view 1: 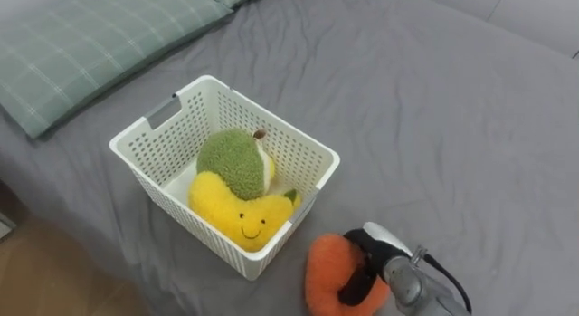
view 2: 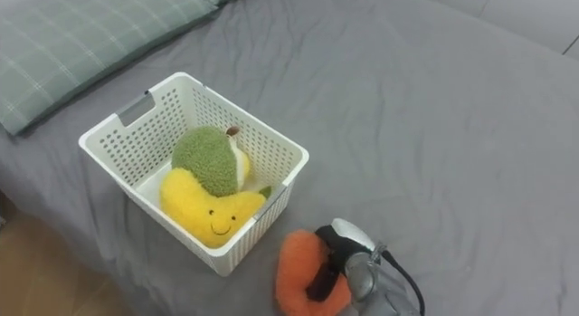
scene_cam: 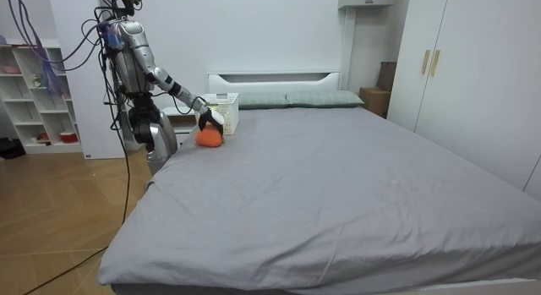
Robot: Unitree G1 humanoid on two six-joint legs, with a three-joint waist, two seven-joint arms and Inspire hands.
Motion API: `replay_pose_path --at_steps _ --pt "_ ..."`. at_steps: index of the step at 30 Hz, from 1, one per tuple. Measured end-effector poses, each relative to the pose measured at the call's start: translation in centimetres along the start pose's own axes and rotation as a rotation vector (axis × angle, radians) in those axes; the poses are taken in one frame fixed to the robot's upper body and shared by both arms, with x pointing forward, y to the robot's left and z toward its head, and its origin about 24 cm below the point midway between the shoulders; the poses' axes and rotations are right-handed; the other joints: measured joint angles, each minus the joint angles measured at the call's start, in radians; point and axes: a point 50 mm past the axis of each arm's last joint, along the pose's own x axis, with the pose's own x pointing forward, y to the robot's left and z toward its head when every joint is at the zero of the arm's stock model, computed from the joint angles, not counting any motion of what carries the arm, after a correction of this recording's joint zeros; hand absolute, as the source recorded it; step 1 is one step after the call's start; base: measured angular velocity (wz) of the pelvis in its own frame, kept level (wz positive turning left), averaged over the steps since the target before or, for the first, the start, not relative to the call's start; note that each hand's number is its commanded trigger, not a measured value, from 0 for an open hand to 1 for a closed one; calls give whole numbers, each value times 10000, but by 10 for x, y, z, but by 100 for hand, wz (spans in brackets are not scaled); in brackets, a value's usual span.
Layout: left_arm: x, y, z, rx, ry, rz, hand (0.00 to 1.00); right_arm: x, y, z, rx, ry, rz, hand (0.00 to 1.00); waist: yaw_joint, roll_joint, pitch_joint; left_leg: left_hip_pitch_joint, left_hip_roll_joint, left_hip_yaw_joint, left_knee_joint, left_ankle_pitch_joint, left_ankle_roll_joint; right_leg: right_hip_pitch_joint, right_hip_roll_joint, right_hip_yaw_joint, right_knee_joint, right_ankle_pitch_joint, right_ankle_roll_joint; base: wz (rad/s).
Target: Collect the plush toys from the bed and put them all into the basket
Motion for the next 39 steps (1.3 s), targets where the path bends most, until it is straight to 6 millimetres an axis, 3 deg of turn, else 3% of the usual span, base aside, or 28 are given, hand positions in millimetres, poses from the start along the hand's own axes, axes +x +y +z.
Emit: replay_pose_path --at_steps 7,13,15,21,25,29,32,39 --pt "0 -1 2 195 -110 22 0 0 1 -8 390 290 -506 100 -2 47 23 -16 -54 -78 142 -20 6 83 -52 -113 3 -28 33 4" --pt "0 5 9 140 -473 199 0 -1 -11 -11 2164 293 -1256 100 -156 -10 -33 10 -128 -90 122 35 97 73 -106 -53 -6 -50 63 2" --pt "0 7 9 131 -495 257 0 -1 -17 -9 2719 167 -1671 100 -352 -35 -45 25 -122 -73 109 34 99 73 -105 -60 -5 -47 64 0" --pt "1 11 6 -53 -496 363 0 -18 -55 2 4225 -1231 -3440 100 -979 -16 -54 220 -46 229 -40 33 95 67 -67 344 4 -46 63 -15" --pt "1 20 2 -636 -370 643 0 -36 -95 3 4793 -2181 -4791 100 -1202 -34 -113 463 49 643 -302 46 84 25 -17 761 27 11 47 -32" --pt "2 27 -8 -1121 -105 872 0 -67 -138 18 4801 -3738 -6402 100 -1689 -35 -129 700 65 738 -435 45 82 167 -16 768 16 11 47 -11" --pt "2 28 -4 -1138 -229 870 0 -79 -154 25 4699 -4341 -7021 100 -1690 -69 -150 759 80 847 -500 42 81 149 -8 882 17 11 48 -12" --pt "3 27 5 -1108 -456 848 0 -81 -165 44 4661 -5003 -6970 100 -1398 -99 -165 787 90 981 -552 44 82 61 -4 1043 33 11 48 -6"
